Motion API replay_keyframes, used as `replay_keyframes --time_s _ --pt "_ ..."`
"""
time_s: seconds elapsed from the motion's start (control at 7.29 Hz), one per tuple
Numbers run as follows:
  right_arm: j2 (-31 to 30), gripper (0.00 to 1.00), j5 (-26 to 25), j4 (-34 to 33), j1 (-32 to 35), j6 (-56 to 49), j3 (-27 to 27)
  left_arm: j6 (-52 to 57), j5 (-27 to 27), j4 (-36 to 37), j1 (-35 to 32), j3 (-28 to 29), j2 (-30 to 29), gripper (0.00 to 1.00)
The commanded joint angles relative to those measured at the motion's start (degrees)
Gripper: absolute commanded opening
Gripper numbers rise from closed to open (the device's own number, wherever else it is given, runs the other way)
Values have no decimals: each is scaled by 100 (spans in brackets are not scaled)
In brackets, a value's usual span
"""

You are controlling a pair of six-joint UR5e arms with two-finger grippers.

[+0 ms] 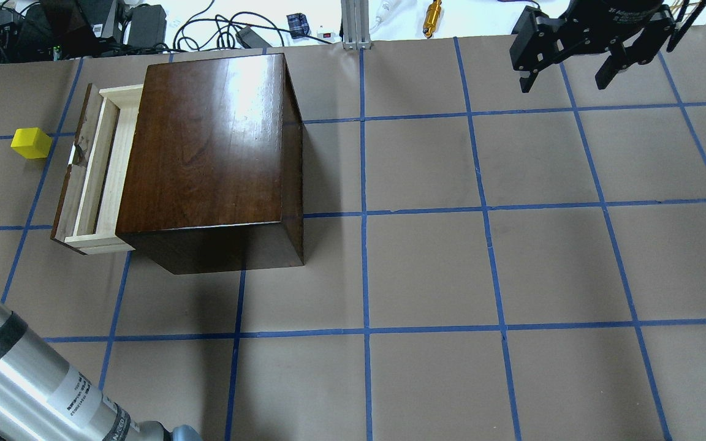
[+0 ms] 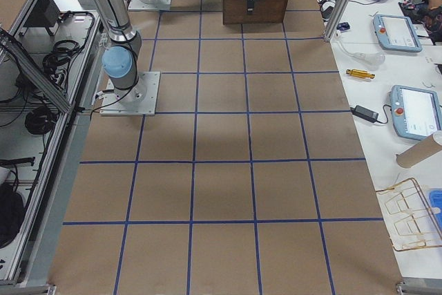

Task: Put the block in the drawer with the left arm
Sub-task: 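Lower the left gripper over the yellow cube and close on it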

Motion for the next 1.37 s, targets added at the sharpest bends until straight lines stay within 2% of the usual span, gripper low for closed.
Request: replay_keyframes --time_s 0.0,0.14,0.41,0.69,0.82,1.23 --pt "-8 100 -2 0 1 0 0 876 -45 212 -1 331 -486 98" --pt "0 100 -2 0 1 0 0 1305 -184 562 -10 402 -679 97" --pt "-8 100 -2 0 1 0 0 1702 -710 592 -54 429 -786 97" --pt "-8 100 7 0 1 0 0 1740 -635 592 -46 429 -839 97" --pt "-8 100 -2 0 1 0 0 1679 -399 583 -45 429 -839 97" --pt "0 100 -2 0 -8 0 0 1661 -388 592 -45 464 -944 97"
